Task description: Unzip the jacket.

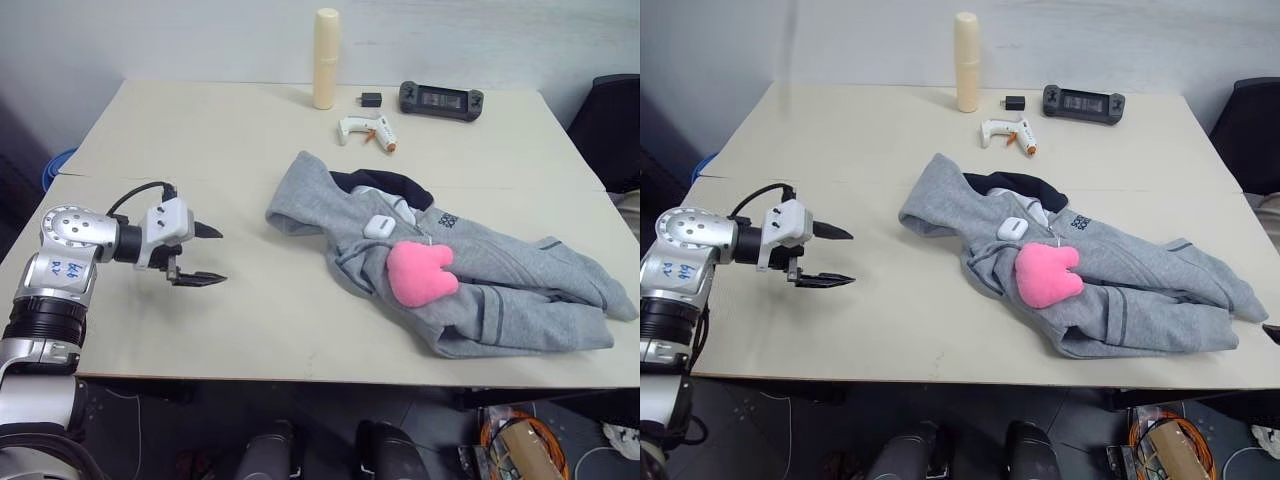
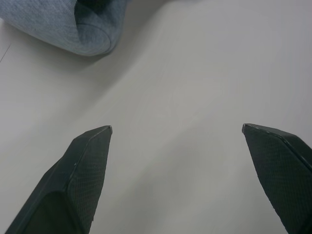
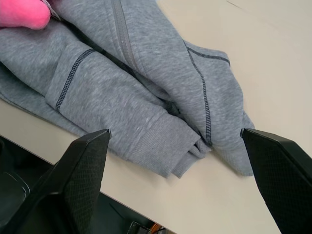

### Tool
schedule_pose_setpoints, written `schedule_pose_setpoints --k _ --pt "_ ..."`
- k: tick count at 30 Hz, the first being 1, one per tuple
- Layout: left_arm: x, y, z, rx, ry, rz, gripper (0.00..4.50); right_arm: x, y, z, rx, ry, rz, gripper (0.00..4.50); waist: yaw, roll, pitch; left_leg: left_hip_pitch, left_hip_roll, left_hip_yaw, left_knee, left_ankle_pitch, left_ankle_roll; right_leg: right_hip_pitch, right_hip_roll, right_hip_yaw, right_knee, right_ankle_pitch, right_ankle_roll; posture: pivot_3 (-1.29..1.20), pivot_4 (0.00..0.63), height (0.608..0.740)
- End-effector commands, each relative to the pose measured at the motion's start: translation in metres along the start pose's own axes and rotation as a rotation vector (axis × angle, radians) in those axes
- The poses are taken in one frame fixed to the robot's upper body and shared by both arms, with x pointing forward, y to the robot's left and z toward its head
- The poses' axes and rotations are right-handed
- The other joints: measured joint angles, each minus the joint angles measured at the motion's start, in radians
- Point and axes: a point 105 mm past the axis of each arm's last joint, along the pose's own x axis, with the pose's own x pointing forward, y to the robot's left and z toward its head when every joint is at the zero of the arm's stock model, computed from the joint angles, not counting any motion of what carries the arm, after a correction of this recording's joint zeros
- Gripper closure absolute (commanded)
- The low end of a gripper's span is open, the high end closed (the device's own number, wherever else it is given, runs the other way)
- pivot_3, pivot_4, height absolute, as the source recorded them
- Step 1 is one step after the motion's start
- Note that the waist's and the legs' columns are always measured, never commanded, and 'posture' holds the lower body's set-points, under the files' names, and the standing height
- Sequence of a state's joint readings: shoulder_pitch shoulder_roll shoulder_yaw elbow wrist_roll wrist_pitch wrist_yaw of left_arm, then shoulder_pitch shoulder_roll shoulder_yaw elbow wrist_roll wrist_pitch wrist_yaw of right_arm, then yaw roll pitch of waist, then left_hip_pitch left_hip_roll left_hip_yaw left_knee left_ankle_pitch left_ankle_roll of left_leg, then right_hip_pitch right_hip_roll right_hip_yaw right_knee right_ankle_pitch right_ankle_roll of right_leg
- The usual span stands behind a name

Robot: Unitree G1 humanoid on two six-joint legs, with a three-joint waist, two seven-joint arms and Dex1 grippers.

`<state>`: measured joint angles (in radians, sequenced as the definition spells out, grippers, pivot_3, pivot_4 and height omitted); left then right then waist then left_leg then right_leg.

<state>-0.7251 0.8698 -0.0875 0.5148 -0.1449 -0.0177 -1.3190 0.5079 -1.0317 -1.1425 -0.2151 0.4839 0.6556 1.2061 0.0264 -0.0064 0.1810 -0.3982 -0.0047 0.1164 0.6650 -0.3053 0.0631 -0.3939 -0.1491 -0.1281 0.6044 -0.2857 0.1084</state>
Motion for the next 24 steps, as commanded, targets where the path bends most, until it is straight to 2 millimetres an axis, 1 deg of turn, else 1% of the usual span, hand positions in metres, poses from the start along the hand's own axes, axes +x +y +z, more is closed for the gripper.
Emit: schedule_pose_setpoints --k 1,4,13,18,21,24 --pt "0.002 0.002 0.010 0.058 -0.022 0.019 0.00 0.002 0.005 -0.001 -0.017 -0.008 -0.006 0.03 -0.001 0.000 0.000 0.000 0.000 0.000 0.000 0.000 0.000 0.000 0.000 0.000 0.000 0.000 0.000 0.00 0.150 0.740" --pt "0.005 0.001 0.012 0.056 -0.037 0.022 0.00 0.004 0.007 0.000 -0.017 -0.014 -0.006 0.03 -0.002 0.000 0.000 0.000 0.000 0.000 0.000 0.000 0.000 0.000 0.000 0.000 0.000 0.000 0.000 0.00 0.150 0.740" --pt "0.007 0.002 0.017 0.034 -0.078 0.040 0.00 0.003 0.007 0.002 -0.021 -0.022 -0.020 0.03 -0.002 0.000 0.000 0.000 0.000 0.000 0.000 0.000 0.000 0.000 0.001 0.000 0.003 0.000 0.000 0.00 0.150 0.740" --pt "0.013 0.001 0.024 0.011 -0.111 0.038 0.00 0.007 0.008 0.008 -0.037 -0.047 -0.028 0.03 0.000 0.000 0.000 0.000 0.000 0.000 0.001 0.000 0.000 0.000 0.000 0.000 0.003 0.000 0.000 0.00 0.150 0.740" --pt "0.013 0.004 0.032 -0.038 -0.154 0.057 0.00 0.009 0.011 0.014 -0.006 -0.079 -0.036 0.03 -0.002 0.000 0.000 0.000 0.000 0.000 0.001 0.000 0.000 0.000 0.001 0.000 0.003 0.000 0.000 0.00 0.150 0.740" --pt "0.015 0.011 0.048 -0.121 -0.230 0.086 0.00 0.014 0.018 0.021 0.010 -0.114 -0.031 0.03 -0.001 0.000 0.000 0.000 0.000 0.000 0.001 0.000 0.000 0.001 0.001 0.000 0.004 0.000 0.000 0.00 0.150 0.740"
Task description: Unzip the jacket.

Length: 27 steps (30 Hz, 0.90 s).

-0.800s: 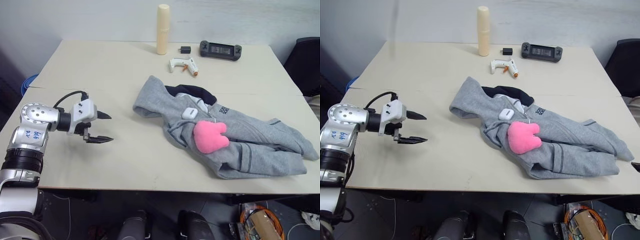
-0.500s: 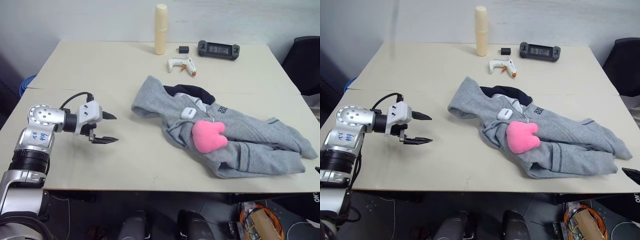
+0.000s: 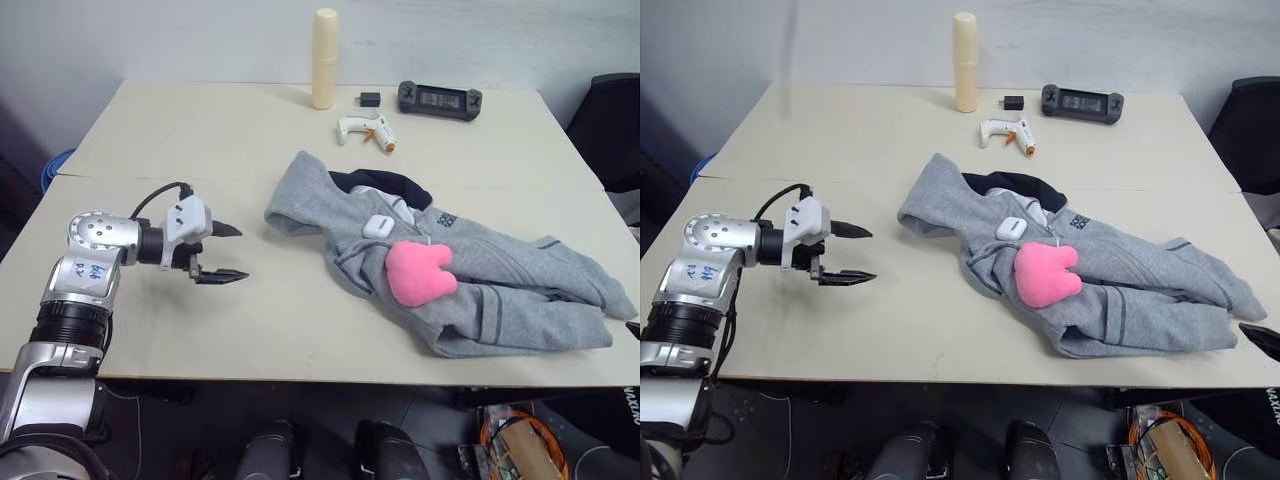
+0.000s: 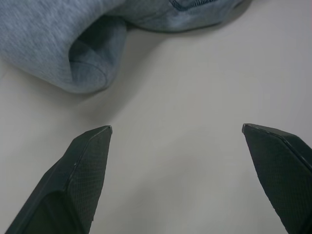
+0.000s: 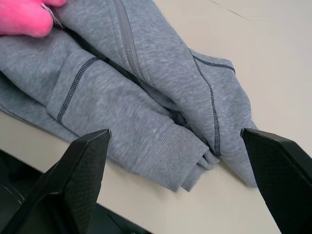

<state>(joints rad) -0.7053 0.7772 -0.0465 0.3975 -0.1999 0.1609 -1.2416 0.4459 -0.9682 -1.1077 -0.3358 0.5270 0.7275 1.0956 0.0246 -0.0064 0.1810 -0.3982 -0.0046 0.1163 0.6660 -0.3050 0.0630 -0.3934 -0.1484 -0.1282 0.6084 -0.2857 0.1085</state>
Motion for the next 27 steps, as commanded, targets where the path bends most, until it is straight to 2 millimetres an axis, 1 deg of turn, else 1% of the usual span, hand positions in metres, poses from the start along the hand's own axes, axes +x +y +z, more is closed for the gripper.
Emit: schedule_pose_setpoints --k 1,3,4,5,6,8,10,12,13,15,17,19,20,21,23,27 --pt "0.003 0.006 0.041 -0.038 -0.144 0.033 0.00 0.004 0.015 0.017 0.005 -0.069 0.025 0.03 0.002 0.000 0.000 0.000 0.000 0.000 0.000 0.000 0.000 0.000 0.000 0.000 0.000 0.000 0.000 0.00 0.150 0.740" --pt "0.012 -0.004 0.066 -0.030 -0.219 -0.033 0.00 0.010 0.032 0.026 0.012 -0.102 0.087 0.03 0.003 0.000 0.000 -0.001 0.000 -0.001 0.002 0.000 0.000 0.000 0.000 0.000 0.001 0.000 0.000 0.00 0.150 0.740" --pt "0.014 -0.007 0.073 -0.023 -0.238 -0.056 0.00 0.012 0.038 0.029 0.014 -0.109 0.105 0.03 0.003 0.000 0.000 -0.001 0.000 -0.001 0.002 0.000 0.000 0.000 0.000 -0.001 0.001 0.000 0.000 0.00 0.150 0.740" --pt "0.021 -0.009 0.086 0.009 -0.262 -0.088 0.00 0.016 0.048 0.035 0.005 -0.125 0.142 0.03 0.003 0.000 0.000 -0.002 0.000 -0.002 0.003 0.000 0.000 0.000 0.000 -0.001 0.001 0.000 0.000 0.00 0.150 0.740" --pt "0.025 -0.010 0.095 0.029 -0.276 -0.106 0.00 0.019 0.054 0.039 0.001 -0.135 0.167 0.03 0.002 0.000 0.000 -0.002 0.000 -0.002 0.002 0.000 0.000 0.001 0.000 -0.001 0.001 0.000 0.000 0.00 0.150 0.740" --pt "0.042 -0.006 0.114 0.104 -0.292 -0.134 0.00 0.030 0.069 0.051 -0.026 -0.170 0.214 0.03 0.003 0.000 0.000 -0.002 0.000 -0.002 0.003 0.000 0.000 0.001 0.001 -0.002 0.001 0.000 0.000 0.00 0.150 0.740" --pt "0.065 -0.002 0.132 0.161 -0.305 -0.151 0.00 0.043 0.083 0.066 -0.078 -0.219 0.234 0.03 0.005 0.000 0.000 -0.002 -0.001 -0.003 0.005 0.001 0.000 0.001 0.001 -0.002 0.002 0.000 0.000 0.00 0.150 0.740" --pt "0.085 0.003 0.143 0.161 -0.310 -0.155 0.00 0.056 0.092 0.078 -0.081 -0.267 0.240 0.03 0.006 0.000 0.000 -0.003 -0.001 -0.003 0.008 0.001 0.001 0.001 0.001 -0.003 0.000 0.000 0.000 0.00 0.150 0.740" --pt "0.096 0.006 0.146 0.144 -0.305 -0.151 0.00 0.061 0.097 0.083 -0.080 -0.289 0.249 0.03 0.004 0.000 0.000 -0.003 -0.001 -0.003 0.009 0.000 0.001 0.001 0.001 -0.002 0.000 0.000 0.000 0.00 0.150 0.740" --pt "0.125 0.013 0.148 0.029 -0.259 -0.107 0.00 0.071 0.113 0.091 -0.095 -0.323 0.284 0.03 0.004 0.000 0.000 -0.004 -0.001 -0.003 0.008 0.000 0.001 0.000 0.001 -0.002 0.000 0.000 0.000 0.00 0.150 0.740" --pt "0.146 0.012 0.144 -0.080 -0.190 -0.097 0.00 0.076 0.125 0.096 -0.105 -0.350 0.314 0.03 0.004 -0.001 0.001 -0.006 0.000 -0.003 0.009 0.001 0.001 -0.001 0.002 -0.004 0.002 0.000 0.000 0.00 0.150 0.740" --pt "0.169 0.012 0.135 -0.138 -0.103 -0.024 0.00 0.080 0.135 0.103 -0.098 -0.383 0.330 0.03 0.004 -0.001 0.001 -0.008 -0.001 -0.003 0.009 0.001 0.001 -0.002 0.006 -0.005 0.001 0.000 0.000 0.00 0.150 0.740" --pt "0.177 0.010 0.131 -0.147 -0.067 -0.003 0.00 0.082 0.138 0.105 -0.093 -0.392 0.331 0.03 0.004 -0.002 0.001 -0.008 -0.001 -0.003 0.009 0.001 0.002 -0.002 0.007 -0.005 0.001 0.000 0.001 0.00 0.150 0.740" --pt "0.185 0.004 0.133 -0.144 -0.068 -0.012 0.00 0.082 0.140 0.105 -0.089 -0.395 0.330 0.03 0.004 -0.002 0.001 -0.008 -0.001 -0.002 0.009 0.000 0.002 -0.002 0.007 -0.006 0.001 0.000 0.001 0.00 0.150 0.740" --pt "0.197 -0.003 0.131 -0.214 -0.038 -0.003 0.00 0.083 0.142 0.103 -0.081 -0.390 0.326 0.03 0.003 -0.002 0.001 -0.009 -0.001 -0.001 0.009 0.000 0.003 -0.002 0.007 -0.007 0.000 0.001 0.002 0.00 0.150 0.740" --pt "0.212 -0.007 0.132 -0.309 -0.031 0.046 0.00 0.084 0.143 0.098 -0.065 -0.384 0.316 0.03 0.004 -0.003 0.002 -0.009 -0.001 -0.002 0.014 -0.001 0.005 -0.002 0.006 -0.005 0.002 0.001 0.003 0.00 0.150 0.740"
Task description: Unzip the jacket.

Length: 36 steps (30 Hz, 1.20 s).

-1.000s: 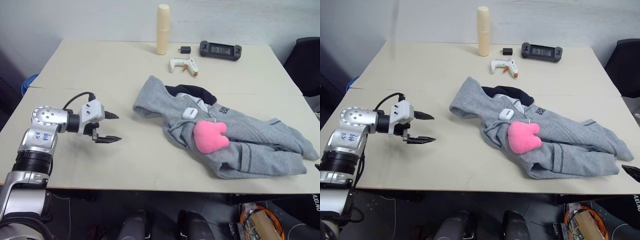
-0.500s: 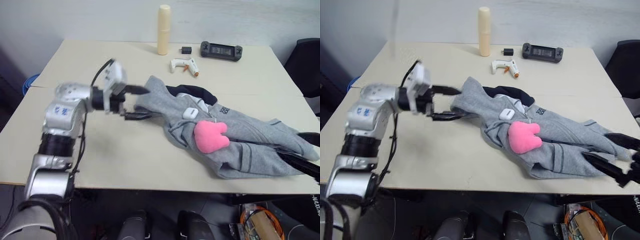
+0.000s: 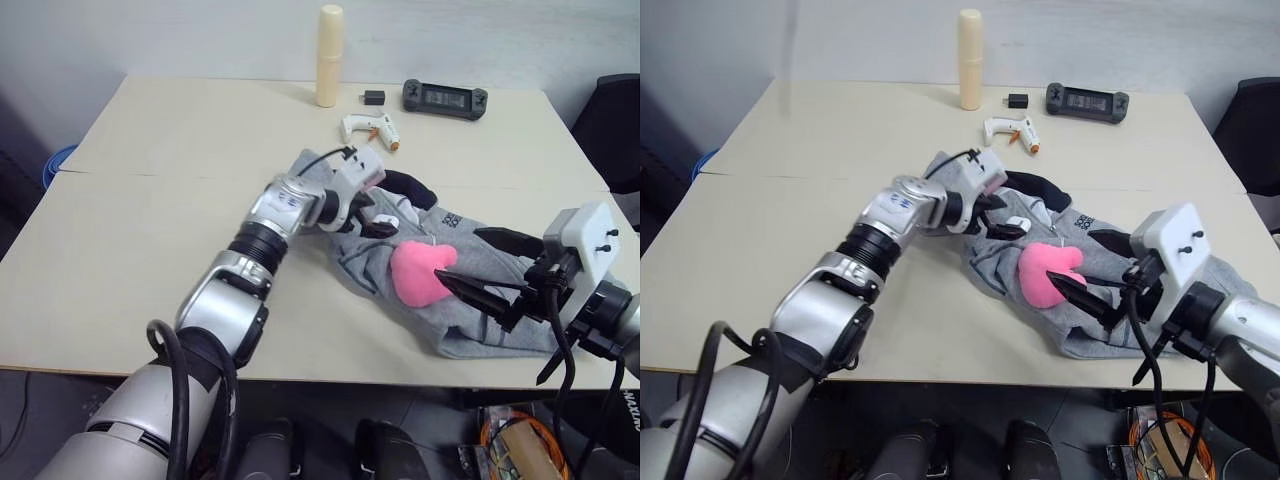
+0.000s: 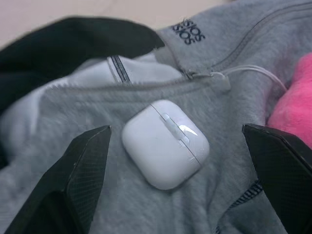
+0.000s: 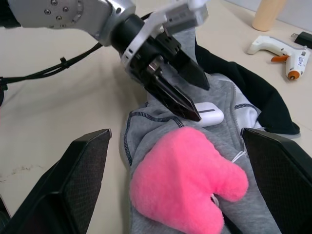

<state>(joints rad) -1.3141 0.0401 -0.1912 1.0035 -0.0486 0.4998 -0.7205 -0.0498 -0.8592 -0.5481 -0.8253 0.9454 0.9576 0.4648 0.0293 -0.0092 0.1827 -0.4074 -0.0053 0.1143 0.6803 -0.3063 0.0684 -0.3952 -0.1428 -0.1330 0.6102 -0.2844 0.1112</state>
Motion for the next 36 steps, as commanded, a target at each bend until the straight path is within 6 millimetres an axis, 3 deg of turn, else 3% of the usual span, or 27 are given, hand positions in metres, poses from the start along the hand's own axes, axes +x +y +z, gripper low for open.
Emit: schedule_pose_setpoints --k 1,9,15,19,22,25,27,29,32,34,36 --pt "0.005 -0.002 0.021 -0.040 -0.041 0.048 0.00 -0.001 0.005 0.005 -0.021 -0.038 -0.008 0.03 0.000 0.000 0.000 0.000 0.000 0.000 0.000 0.000 0.001 0.000 -0.001 0.001 0.000 0.000 0.000 0.00 0.150 0.740" --pt "0.022 -0.007 0.012 -0.123 -0.011 0.116 0.00 0.000 0.007 0.006 -0.017 -0.062 -0.024 0.03 -0.001 0.000 0.000 0.000 0.000 0.000 0.000 -0.001 0.001 0.000 -0.005 0.001 0.000 0.000 0.000 0.00 0.150 0.740" --pt "0.023 -0.004 0.006 -0.145 0.005 0.141 1.87 -0.003 0.005 0.009 -0.013 -0.083 -0.046 0.00 0.000 0.000 0.000 0.000 0.000 0.000 0.000 -0.001 0.001 0.000 -0.005 0.000 0.000 0.000 0.000 0.00 0.150 0.740" --pt "0.022 -0.005 0.004 -0.159 0.013 0.139 2.22 -0.002 0.005 0.007 -0.009 -0.085 -0.046 0.00 0.001 0.000 0.000 0.000 0.000 0.000 0.000 -0.002 0.001 0.000 -0.005 0.001 -0.001 0.000 0.000 0.00 0.150 0.740" --pt "0.013 0.001 0.017 -0.184 -0.025 0.145 2.42 0.002 0.006 0.009 -0.008 -0.093 -0.031 0.00 -0.001 0.000 0.000 0.000 0.000 0.000 0.000 -0.002 0.001 0.000 -0.005 0.001 -0.001 0.000 0.000 0.00 0.150 0.740" --pt "-0.030 0.030 0.050 -0.194 -0.172 0.221 2.42 0.011 0.012 0.009 -0.006 -0.094 0.023 0.00 -0.009 0.000 0.000 0.000 0.000 0.000 0.000 -0.001 0.001 -0.001 -0.005 0.001 0.000 0.000 0.000 0.00 0.150 0.740" --pt "-0.061 0.049 0.051 -0.221 -0.204 0.300 2.42 0.016 0.014 0.009 -0.007 -0.095 0.051 0.00 -0.022 0.000 0.000 0.000 0.001 0.002 0.000 -0.002 -0.001 -0.002 -0.005 0.002 0.001 0.000 0.000 0.00 0.150 0.740" --pt "-0.100 0.068 0.042 -0.243 -0.228 0.398 2.42 0.021 0.015 0.009 0.001 -0.099 0.074 0.00 -0.030 0.001 0.000 0.002 0.002 0.002 -0.002 -0.001 -0.003 -0.002 -0.003 0.002 0.001 0.000 0.000 0.00 0.150 0.740" --pt "-0.149 0.080 0.030 -0.233 -0.272 0.511 2.42 0.029 0.014 0.008 0.012 -0.100 0.105 0.00 -0.029 0.001 -0.001 0.003 0.002 0.002 -0.003 -0.001 -0.004 -0.001 0.000 0.001 0.001 0.000 -0.001 0.00 0.150 0.740" --pt "-0.188 0.089 0.011 -0.247 -0.281 0.616 2.42 0.037 0.016 0.006 0.012 -0.096 0.141 0.00 -0.030 0.001 0.000 0.003 0.002 0.002 -0.002 0.000 -0.004 -0.001 0.003 0.002 0.002 0.000 -0.001 0.00 0.150 0.740" --pt "-0.206 0.087 -0.003 -0.292 -0.303 0.633 2.42 0.042 0.016 0.005 0.013 -0.096 0.174 0.00 -0.022 0.000 0.000 0.002 0.002 0.001 0.000 0.000 -0.004 -0.001 0.003 0.004 0.002 0.000 -0.001 0.00 0.150 0.740"
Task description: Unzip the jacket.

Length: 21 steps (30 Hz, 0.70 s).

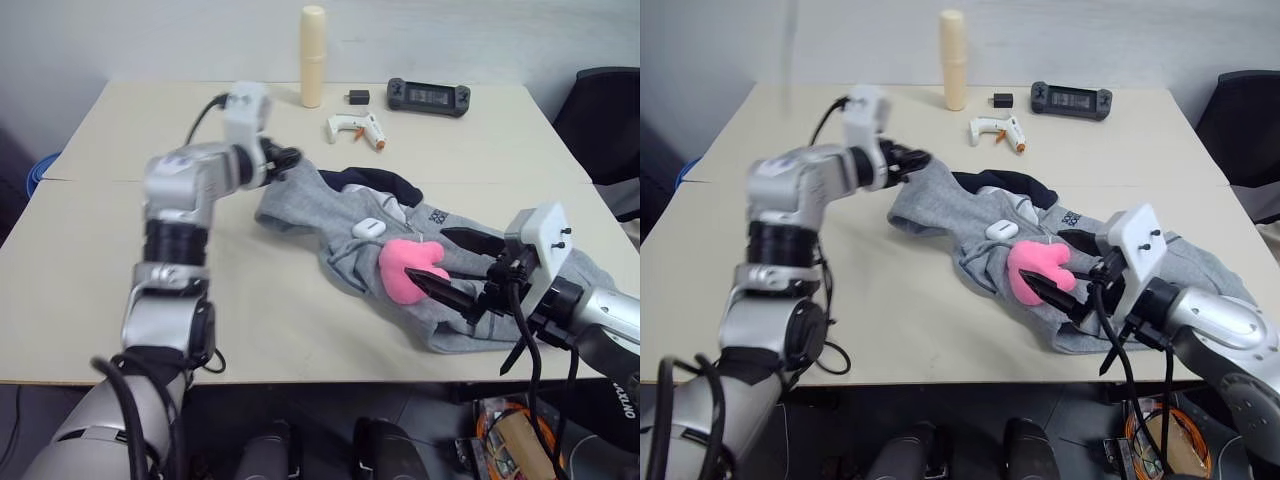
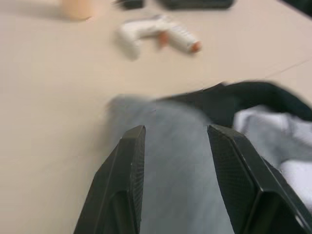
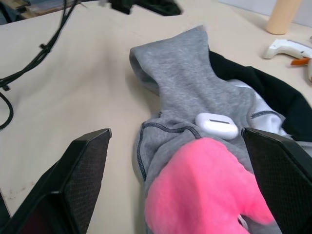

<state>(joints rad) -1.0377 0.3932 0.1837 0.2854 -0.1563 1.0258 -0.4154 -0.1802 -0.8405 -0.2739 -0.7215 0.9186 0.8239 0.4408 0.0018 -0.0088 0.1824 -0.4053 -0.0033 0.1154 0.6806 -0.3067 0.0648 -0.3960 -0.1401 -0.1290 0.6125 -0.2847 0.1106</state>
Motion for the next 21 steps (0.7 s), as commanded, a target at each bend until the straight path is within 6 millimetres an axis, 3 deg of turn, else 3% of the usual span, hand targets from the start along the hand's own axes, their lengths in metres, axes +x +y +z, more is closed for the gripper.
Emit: schedule_pose_setpoints --k 1,2,5,11,13,18,21 --pt "-0.032 0.007 0.019 -0.015 -0.115 0.005 2.42 0.007 0.000 0.004 -0.020 -0.030 0.051 0.00 0.014 -0.001 0.000 -0.001 0.000 -0.002 0.001 0.000 0.000 0.001 0.000 0.000 0.000 0.000 0.000 0.00 0.150 0.740" --pt "-0.033 0.005 0.019 -0.015 -0.120 0.000 2.42 0.008 0.000 0.004 -0.021 -0.031 0.056 0.00 0.021 -0.001 0.000 -0.001 0.000 -0.002 0.002 0.000 0.000 0.002 0.000 0.000 -0.001 0.000 0.000 0.00 0.150 0.740" --pt "-0.017 -0.040 0.033 -0.023 -0.164 -0.186 1.85 0.011 -0.007 0.010 -0.031 -0.034 0.071 0.00 0.050 -0.001 0.000 -0.001 -0.003 -0.006 0.002 0.001 0.001 0.004 -0.002 0.000 -0.002 0.000 0.001 0.00 0.150 0.740" --pt "0.018 -0.136 0.025 0.085 -0.062 -0.492 0.04 0.005 -0.005 0.014 -0.050 -0.029 0.076 0.00 0.065 -0.001 0.000 -0.001 -0.007 -0.006 0.002 0.001 0.003 0.005 -0.005 -0.001 -0.003 0.002 0.003 0.00 0.150 0.740" --pt "0.032 -0.156 0.007 0.150 0.022 -0.528 0.04 0.002 -0.005 0.013 -0.050 -0.027 0.049 0.00 0.059 -0.001 0.000 -0.001 -0.006 -0.004 0.001 0.001 0.003 0.004 -0.004 -0.003 -0.003 0.002 0.003 0.00 0.150 0.740" --pt "0.069 -0.181 -0.031 0.260 0.156 -0.517 0.04 -0.006 0.000 0.009 -0.031 -0.036 -0.010 0.00 0.047 -0.001 0.000 0.000 -0.002 0.000 0.000 0.001 0.002 0.003 0.001 -0.005 -0.003 0.002 0.003 0.00 0.150 0.740" --pt "0.083 -0.192 -0.044 0.299 0.182 -0.519 0.04 -0.011 0.002 0.007 -0.023 -0.033 -0.040 0.00 0.045 -0.001 0.000 0.000 -0.002 0.001 0.000 0.001 0.002 0.001 0.001 -0.004 -0.003 0.002 0.003 0.00 0.150 0.740"
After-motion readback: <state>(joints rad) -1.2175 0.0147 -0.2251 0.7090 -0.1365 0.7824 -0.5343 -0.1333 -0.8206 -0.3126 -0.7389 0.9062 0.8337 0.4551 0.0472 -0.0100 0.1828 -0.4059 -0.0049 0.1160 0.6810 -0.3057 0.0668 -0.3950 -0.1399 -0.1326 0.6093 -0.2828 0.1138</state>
